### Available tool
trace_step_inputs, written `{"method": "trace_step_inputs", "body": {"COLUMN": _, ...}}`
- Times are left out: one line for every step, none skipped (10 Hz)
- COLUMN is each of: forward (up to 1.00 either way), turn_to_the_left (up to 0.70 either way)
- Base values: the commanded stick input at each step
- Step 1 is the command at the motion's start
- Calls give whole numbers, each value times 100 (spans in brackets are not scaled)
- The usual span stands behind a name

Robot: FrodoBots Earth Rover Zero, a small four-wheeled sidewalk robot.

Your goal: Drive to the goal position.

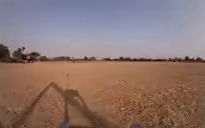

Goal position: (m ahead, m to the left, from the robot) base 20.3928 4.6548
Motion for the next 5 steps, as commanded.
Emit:
{"method": "trace_step_inputs", "body": {"forward": 70, "turn_to_the_left": 31}}
{"method": "trace_step_inputs", "body": {"forward": 70, "turn_to_the_left": 13}}
{"method": "trace_step_inputs", "body": {"forward": 70, "turn_to_the_left": 0}}
{"method": "trace_step_inputs", "body": {"forward": 70, "turn_to_the_left": 0}}
{"method": "trace_step_inputs", "body": {"forward": 70, "turn_to_the_left": 0}}
